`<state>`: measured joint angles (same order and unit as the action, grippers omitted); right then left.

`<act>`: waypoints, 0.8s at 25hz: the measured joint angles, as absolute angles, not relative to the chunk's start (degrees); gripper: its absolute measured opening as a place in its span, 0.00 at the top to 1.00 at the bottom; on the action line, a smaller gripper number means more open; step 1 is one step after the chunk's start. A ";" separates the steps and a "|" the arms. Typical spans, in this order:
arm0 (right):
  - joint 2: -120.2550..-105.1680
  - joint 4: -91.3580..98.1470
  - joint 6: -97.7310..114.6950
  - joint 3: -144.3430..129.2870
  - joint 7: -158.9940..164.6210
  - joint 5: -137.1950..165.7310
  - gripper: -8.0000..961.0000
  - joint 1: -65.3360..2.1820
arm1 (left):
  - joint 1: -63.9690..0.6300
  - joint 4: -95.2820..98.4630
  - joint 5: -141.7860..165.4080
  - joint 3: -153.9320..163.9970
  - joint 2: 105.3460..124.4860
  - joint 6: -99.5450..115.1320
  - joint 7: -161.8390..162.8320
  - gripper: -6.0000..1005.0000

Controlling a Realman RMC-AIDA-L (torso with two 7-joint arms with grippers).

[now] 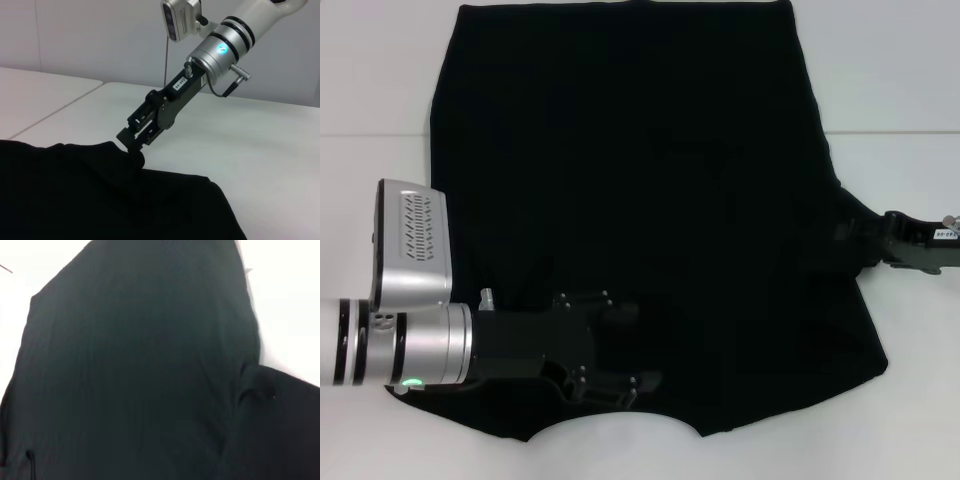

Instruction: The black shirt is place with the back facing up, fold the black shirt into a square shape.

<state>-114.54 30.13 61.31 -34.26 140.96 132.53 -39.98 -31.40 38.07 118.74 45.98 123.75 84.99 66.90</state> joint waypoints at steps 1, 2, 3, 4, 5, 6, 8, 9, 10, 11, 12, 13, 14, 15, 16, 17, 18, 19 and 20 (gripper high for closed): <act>-114.59 29.89 61.18 -34.27 140.71 132.10 0.30 -39.96 | -31.36 38.06 118.75 45.97 123.75 84.99 66.89 0.13; -114.65 29.70 61.17 -34.29 140.61 131.89 0.31 -39.88 | -31.34 38.06 118.76 45.97 123.75 84.99 66.89 0.13; -114.67 29.59 61.21 -34.33 140.58 131.78 0.33 -39.79 | -31.30 38.05 118.79 45.97 123.75 84.99 66.89 0.13; -114.67 29.58 61.43 -34.38 140.58 131.75 0.35 -39.67 | -31.26 38.04 118.81 45.96 123.75 84.99 66.88 0.13; -114.63 29.56 61.71 -34.43 140.58 131.74 0.36 -39.53 | -31.24 38.02 118.83 45.96 123.75 84.99 66.88 0.13; -114.55 29.56 62.01 -34.46 140.59 131.74 0.38 -39.39 | -31.22 38.01 118.83 45.96 123.75 84.99 66.88 0.13; -114.32 29.55 62.53 -34.52 140.74 131.79 0.41 -39.01 | -31.21 38.01 118.83 45.96 123.75 84.99 66.88 0.13; -114.21 29.54 62.79 -34.57 140.85 131.83 0.42 -38.74 | -31.20 38.01 118.84 45.96 123.75 84.99 66.88 0.13; -114.13 29.53 63.00 -34.62 140.93 131.85 0.42 -38.50 | -31.20 38.01 118.84 45.96 123.75 84.99 66.88 0.13; -114.05 29.53 63.21 -34.64 140.99 131.88 0.42 -38.27 | -31.20 38.01 118.83 45.96 123.75 84.99 66.88 0.13; -114.01 29.53 63.38 -34.64 141.00 131.89 0.42 -38.10 | -31.20 38.01 118.84 45.97 123.75 84.99 66.88 0.13; -113.99 29.53 63.50 -34.64 141.00 131.92 0.43 -37.94 | -31.20 38.01 118.84 45.98 123.75 84.99 66.88 0.13; -113.97 29.53 63.59 -34.64 141.01 131.94 0.43 -37.82 | -31.20 38.02 118.89 46.01 123.75 84.99 66.88 0.13; -113.97 29.53 63.63 -34.64 141.00 131.96 0.43 -37.76 | -31.20 38.02 118.98 46.02 123.75 84.99 66.88 0.13; -113.98 29.53 63.65 -34.64 140.95 131.98 0.43 -37.72 | -31.20 38.03 119.09 46.02 123.75 84.99 66.88 0.13; -114.04 29.53 63.65 -34.66 140.87 131.98 0.43 -37.70 | -31.23 38.04 119.24 46.02 123.75 84.99 66.88 0.13; -114.16 29.51 63.63 -34.68 140.77 132.01 0.44 -37.70 | -31.28 38.04 119.37 46.01 123.75 84.99 66.89 0.13; -114.30 29.48 63.51 -34.71 140.68 132.03 0.44 -37.76 | -31.39 38.03 119.50 46.00 123.75 84.99 66.89 0.13; -114.38 29.47 63.37 -34.73 140.63 132.04 0.44 -37.87 | -31.43 38.03 119.52 46.00 123.75 84.99 66.89 0.13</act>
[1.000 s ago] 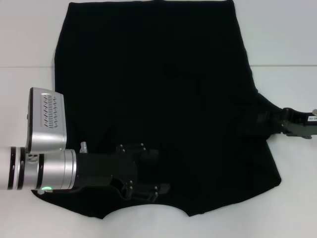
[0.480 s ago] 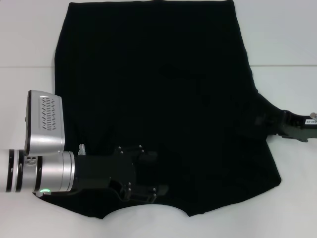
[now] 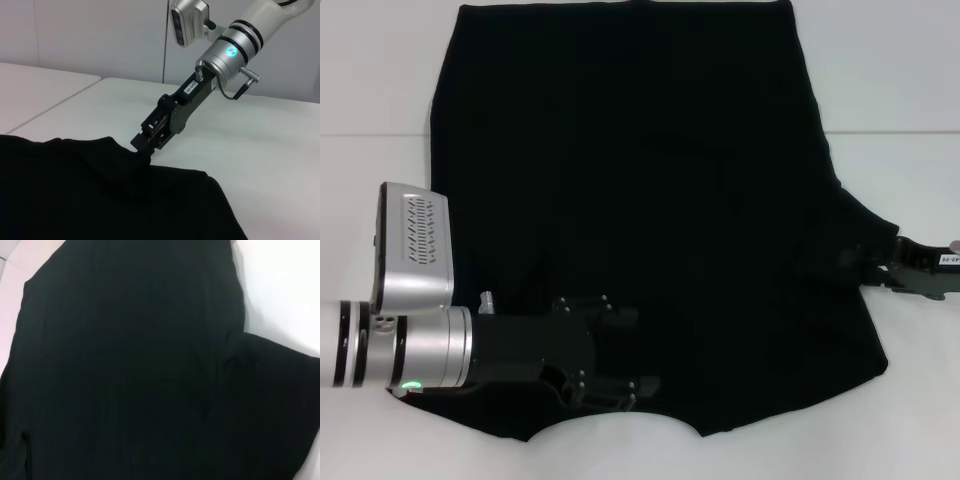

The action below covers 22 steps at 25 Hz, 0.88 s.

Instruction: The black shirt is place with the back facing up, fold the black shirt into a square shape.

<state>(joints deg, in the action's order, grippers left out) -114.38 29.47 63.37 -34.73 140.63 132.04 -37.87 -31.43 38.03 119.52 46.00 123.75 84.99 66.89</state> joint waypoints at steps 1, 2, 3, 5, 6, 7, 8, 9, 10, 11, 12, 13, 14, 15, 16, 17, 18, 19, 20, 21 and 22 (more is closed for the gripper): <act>-114.45 29.45 63.14 -34.73 140.62 132.07 0.44 -37.98 | -31.45 38.03 119.54 45.99 123.75 84.99 66.89 0.13; -114.52 29.45 63.05 -34.73 140.61 132.08 0.45 -38.12 | -31.46 38.03 119.54 45.99 123.75 84.99 66.89 0.13; -114.61 29.44 62.81 -34.73 140.62 132.08 0.45 -38.24 | -31.46 38.03 119.54 45.98 123.75 84.99 66.89 0.13; -114.77 29.44 61.97 -34.72 140.61 132.03 0.45 -38.36 | -31.44 38.06 119.54 45.97 123.75 84.99 66.89 0.13; -114.89 29.41 61.36 -34.66 140.62 131.95 0.46 -38.37 | -31.44 38.06 119.54 45.97 123.75 84.99 66.89 0.13; -114.98 29.29 60.69 -34.61 140.62 131.87 0.46 -38.38 | -31.44 38.06 119.54 45.95 123.75 84.98 66.87 0.13; -115.05 29.07 59.99 -34.61 140.60 131.83 0.46 -38.40 | -31.44 38.06 119.54 45.91 123.75 84.96 66.85 0.13; -115.08 28.81 59.45 -34.61 140.41 131.82 0.46 -38.43 | -31.44 38.06 119.54 45.87 123.75 84.92 66.84 0.13; -115.10 28.56 59.05 -34.63 140.13 131.81 0.47 -38.45 | -31.43 38.06 119.54 45.82 123.75 84.81 66.82 0.13; -115.10 28.29 58.76 -34.60 139.52 131.79 0.47 -38.51 | -31.41 38.06 119.54 45.80 123.75 84.68 66.82 0.13; -115.11 28.09 58.65 -34.49 138.91 131.76 0.47 -38.54 | -31.39 38.06 119.54 45.78 123.75 84.54 66.83 0.13; -115.12 27.91 58.57 -34.35 138.40 131.74 0.47 -38.56 | -31.37 38.06 119.54 45.77 123.75 84.41 66.84 0.13; -115.12 27.89 58.56 -34.30 138.25 131.72 0.52 -38.60 | -31.36 38.06 119.54 45.77 123.75 84.30 66.88 0.13; -115.12 27.87 58.55 -34.28 138.20 131.70 0.56 -38.65 | -31.36 38.06 119.54 45.77 123.75 84.29 66.90 0.13; -115.12 27.87 58.54 -34.32 138.13 131.68 0.61 -38.73 | -31.36 38.06 119.54 45.77 123.75 84.28 66.90 0.13; -115.13 27.86 58.52 -34.39 138.00 131.68 0.65 -38.80 | -31.36 38.06 119.54 45.77 123.75 84.28 66.91 0.13; -115.16 27.86 58.51 -34.43 137.87 131.68 0.70 -38.88 | -31.37 38.06 119.53 45.77 123.75 84.28 66.91 0.13; -115.20 27.86 58.45 -34.43 137.77 131.66 0.74 -38.96 | -31.39 38.06 119.53 45.78 123.75 84.28 66.93 0.13; -115.24 27.86 58.34 -34.43 137.71 131.66 0.78 -39.02 | -31.43 38.06 119.53 45.79 123.75 84.28 66.97 0.13; -115.27 27.86 58.19 -34.46 137.68 131.66 0.81 -39.06 | -31.47 38.06 119.53 45.79 123.75 84.28 67.02 0.13; -115.27 27.86 57.96 -34.55 137.62 131.66 0.85 -39.10 | -31.49 38.06 119.53 45.79 123.75 84.28 67.07 0.13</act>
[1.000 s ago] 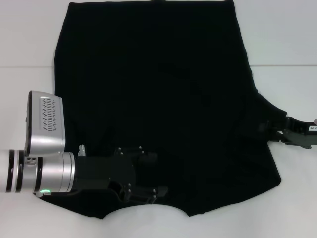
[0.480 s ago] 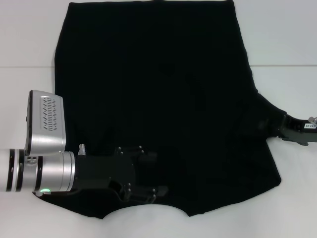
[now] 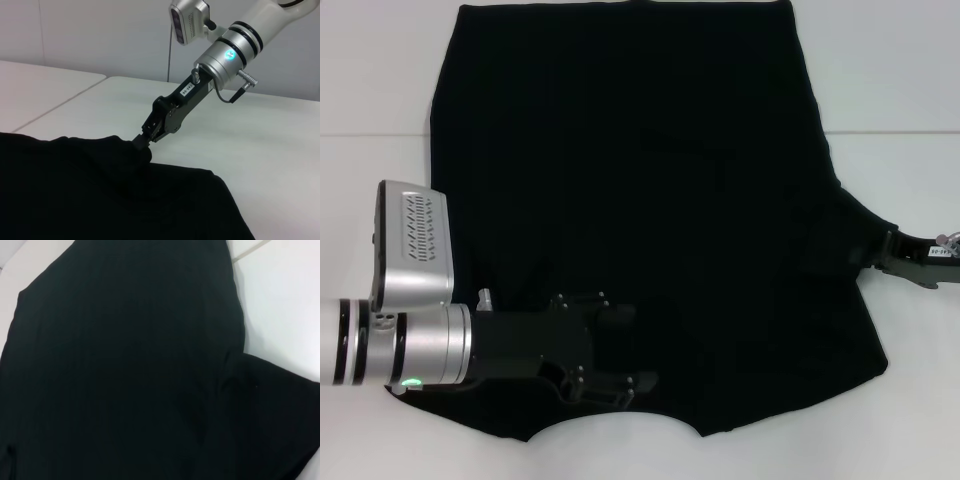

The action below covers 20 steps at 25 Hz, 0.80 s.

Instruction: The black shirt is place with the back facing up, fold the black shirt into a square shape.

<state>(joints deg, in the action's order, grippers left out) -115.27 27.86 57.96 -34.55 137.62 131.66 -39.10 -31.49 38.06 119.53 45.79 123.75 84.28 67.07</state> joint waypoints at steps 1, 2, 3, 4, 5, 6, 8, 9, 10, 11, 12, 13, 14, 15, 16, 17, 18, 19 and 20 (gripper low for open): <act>-115.28 27.86 57.81 -34.62 137.53 131.66 0.89 -39.14 | -31.51 38.06 119.53 45.79 123.75 84.28 67.10 0.13; -115.29 27.86 57.61 -34.61 137.34 131.65 0.93 -39.15 | -31.52 38.06 119.53 45.79 123.75 84.27 67.11 0.13; -115.31 27.86 57.36 -34.52 137.12 131.65 0.94 -39.16 | -31.52 38.06 119.53 45.79 123.75 84.25 67.11 0.13; -115.32 27.86 57.08 -34.40 136.92 131.65 0.95 -39.17 | -31.53 38.06 119.53 45.79 123.75 84.23 67.12 0.13; -115.36 27.86 56.62 -34.27 136.76 131.65 0.96 -39.15 | -31.53 38.06 119.53 45.79 123.75 84.21 67.12 0.13; -115.40 27.85 56.12 -34.22 136.50 131.56 0.98 -39.08 | -31.54 38.06 119.53 45.79 123.75 84.20 67.13 0.13; -115.44 27.86 55.51 -34.17 135.66 130.93 0.99 -38.88 | -31.55 38.06 119.53 45.79 123.75 84.19 67.18 0.13; -115.46 27.86 55.41 -34.14 135.15 130.42 0.99 -38.80 | -31.55 38.06 119.53 45.79 123.75 84.19 67.18 0.13; -115.45 27.87 55.39 -34.09 134.50 129.66 0.99 -38.73 | -31.55 38.06 119.53 45.79 123.75 84.19 67.20 0.13; -115.44 27.99 55.39 -34.09 134.12 129.09 0.99 -38.72 | -31.55 38.05 119.52 45.79 123.75 84.19 67.21 0.13; -115.42 28.19 55.38 -34.08 133.76 128.48 0.99 -38.72 | -31.56 38.05 119.53 45.79 123.75 84.19 67.22 0.13; -115.40 28.39 55.38 -34.08 133.62 128.12 0.99 -38.77 | -31.55 38.05 119.53 45.79 123.75 84.19 67.22 0.13; -115.37 28.54 55.34 -34.08 133.45 127.75 0.99 -38.94 | -31.55 38.05 119.53 45.79 123.75 84.18 67.22 0.13; -115.35 28.65 55.34 -34.09 133.31 127.41 0.99 -39.20 | -31.55 38.05 119.53 45.79 123.75 84.17 67.23 0.13; -115.33 28.70 55.23 -34.15 133.13 127.09 0.99 -39.52 | -31.55 38.05 119.52 45.77 123.75 84.15 67.23 0.13; -115.32 28.73 55.04 -34.23 132.97 126.86 0.99 -39.87 | -31.55 38.05 119.53 45.69 123.75 84.14 67.23 0.13; -115.35 28.76 54.78 -34.38 132.78 126.69 0.99 -40.32 | -31.55 38.05 119.53 45.62 123.75 84.13 67.23 0.13; -115.41 28.76 54.48 -34.48 132.61 126.67 0.99 -40.78 | -31.53 38.06 119.52 45.48 123.75 84.12 67.23 0.13; -115.52 28.77 54.09 -34.60 132.40 126.66 0.99 -41.38 | -31.51 38.05 119.53 45.38 123.75 84.12 67.23 0.13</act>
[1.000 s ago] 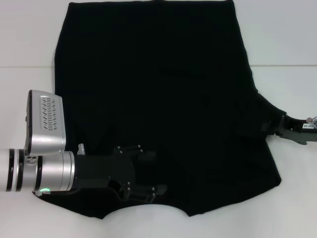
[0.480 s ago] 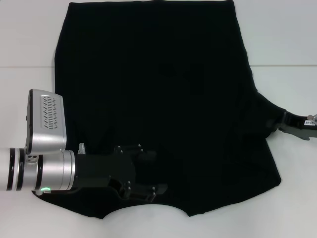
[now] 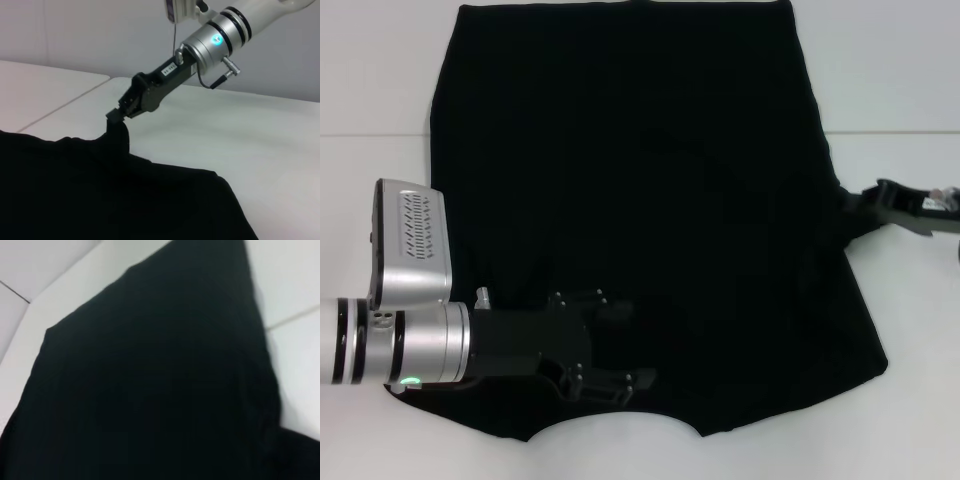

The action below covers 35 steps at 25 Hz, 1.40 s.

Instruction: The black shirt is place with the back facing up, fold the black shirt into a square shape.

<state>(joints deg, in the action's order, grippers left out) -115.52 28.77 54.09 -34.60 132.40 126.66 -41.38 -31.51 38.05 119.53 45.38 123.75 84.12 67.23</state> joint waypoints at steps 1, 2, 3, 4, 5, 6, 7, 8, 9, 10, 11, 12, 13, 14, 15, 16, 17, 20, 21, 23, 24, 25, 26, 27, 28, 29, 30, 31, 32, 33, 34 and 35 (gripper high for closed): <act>-115.60 28.76 53.70 -34.65 132.28 126.69 0.99 -41.82 | -31.48 38.06 119.53 45.29 123.75 84.11 67.23 0.13; -115.69 28.67 53.36 -34.73 132.23 126.80 0.99 -42.30 | -31.46 38.05 119.53 45.28 123.75 84.11 67.23 0.13; -115.81 28.54 53.03 -34.85 132.22 126.96 0.99 -42.81 | -31.42 38.06 119.52 45.26 123.75 84.11 67.24 0.13; -115.85 28.46 52.73 -35.22 132.22 127.07 0.99 -43.21 | -31.38 38.06 119.53 45.22 123.75 84.10 67.24 0.13; -115.89 28.40 52.45 -35.70 132.22 127.12 0.99 -43.59 | -31.36 38.05 119.52 45.23 123.75 84.10 67.23 0.13; -115.95 28.35 52.22 -36.32 132.22 127.14 0.99 -43.94 | -31.33 38.05 119.52 45.23 123.75 84.10 67.23 0.13; -116.03 28.34 52.06 -37.09 132.22 127.14 0.98 -44.24 | -31.30 38.05 119.52 45.23 123.75 84.10 67.24 0.13; -116.13 28.34 51.93 -37.96 132.23 127.15 0.98 -44.56 | -31.30 38.05 119.52 45.22 123.75 84.10 67.23 0.13; -116.22 28.34 51.91 -38.89 132.24 127.17 0.97 -44.85 | -31.29 38.05 119.52 45.20 123.75 84.06 67.23 0.13; -116.29 28.34 51.86 -40.18 132.23 127.19 0.97 -45.21 | -31.29 38.04 119.52 45.17 123.75 83.93 67.23 0.13; -116.38 28.34 51.88 -41.88 132.23 127.18 0.96 -45.74 | -31.32 38.02 119.53 45.17 123.75 83.79 67.24 0.13; -116.41 28.34 51.94 -43.78 132.29 127.19 0.96 -46.21 | -31.36 37.99 119.52 45.16 123.74 83.63 67.24 0.13; -116.46 28.30 52.03 -45.89 132.66 127.18 0.95 -46.69 | -31.44 37.96 119.52 45.17 123.74 83.52 67.23 0.13; -116.51 28.24 52.19 -48.08 133.17 127.18 0.95 -47.12 | -31.47 37.94 119.52 45.16 123.71 83.49 67.24 0.13; -116.54 28.18 52.32 -50.14 134.02 127.18 0.94 -47.57 | -31.49 37.92 119.52 45.16 123.70 83.48 67.23 0.13; -116.59 28.12 52.36 -52.16 134.93 127.18 0.94 -47.94 | -31.51 37.90 119.53 45.17 123.69 83.48 67.23 0.13; -116.64 28.12 52.39 -52.96 135.39 127.18 0.93 -48.13 | -31.52 37.89 119.52 45.17 123.68 83.48 67.23 0.13; -116.80 28.10 52.39 -54.08 136.01 127.18 0.92 -48.43 | -31.54 37.88 119.52 45.18 123.62 83.23 67.23 0.13; -116.81 28.10 52.39 -54.11 136.02 127.18 0.92 -48.43 | -31.54 37.85 119.52 45.18 123.59 82.99 67.24 0.13; -116.81 28.10 52.38 -54.09 136.03 127.18 0.91 -48.43 | -31.50 37.81 119.52 45.18 123.59 82.70 67.23 0.13; -116.81 28.10 52.37 -54.00 136.04 127.17 0.90 -48.43 | -31.48 37.78 119.52 45.18 123.61 82.62 67.23 0.13; -116.81 28.11 52.28 -53.89 136.05 127.15 0.90 -48.44 | -31.46 37.77 119.52 45.18 123.62 82.59 67.23 0.13; -116.81 28.13 52.25 -53.81 136.02 127.12 0.89 -48.46 | -31.46 37.77 119.52 45.18 123.62 82.57 67.23 0.13; -116.80 28.21 52.22 -53.71 135.91 127.07 0.89 -48.51 | -31.46 37.76 119.52 45.18 123.63 82.50 67.23 0.13; -116.80 28.39 52.23 -53.73 135.72 127.01 0.88 -48.56 | -31.46 37.74 119.52 45.18 123.63 82.36 67.23 0.13; -116.80 28.66 52.29 -53.81 135.26 126.92 0.88 -48.62 | -31.47 37.72 119.52 45.18 123.64 82.21 67.23 0.13; -116.81 28.93 52.38 -53.84 134.75 126.81 0.87 -48.65 | -31.49 37.71 119.52 45.18 123.64 82.07 67.24 0.13; -116.91 29.32 52.44 -53.76 134.22 126.64 0.87 -48.69 | -31.51 37.71 119.52 45.18 123.65 81.97 67.23 0.13; -117.03 29.81 52.42 -53.53 133.70 126.33 0.86 -48.75 | -31.51 37.70 119.52 45.17 123.65 81.89 67.23 0.13; -117.15 30.46 52.23 -53.16 133.35 125.65 0.86 -48.76 | -31.52 37.70 119.52 45.18 123.66 81.78 67.23 0.13; -117.20 30.96 52.04 -52.93 133.19 124.85 0.85 -48.77 | -31.55 37.70 119.52 45.18 123.66 81.60 67.23 0.13; -117.20 31.62 51.82 -52.74 133.04 123.76 0.85 -48.77 | -31.56 37.70 119.44 45.15 123.66 81.34 67.24 0.13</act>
<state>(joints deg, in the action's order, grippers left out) -117.20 31.62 51.82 -52.74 133.05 123.76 -48.77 -31.56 37.70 119.44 45.15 123.66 81.34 67.24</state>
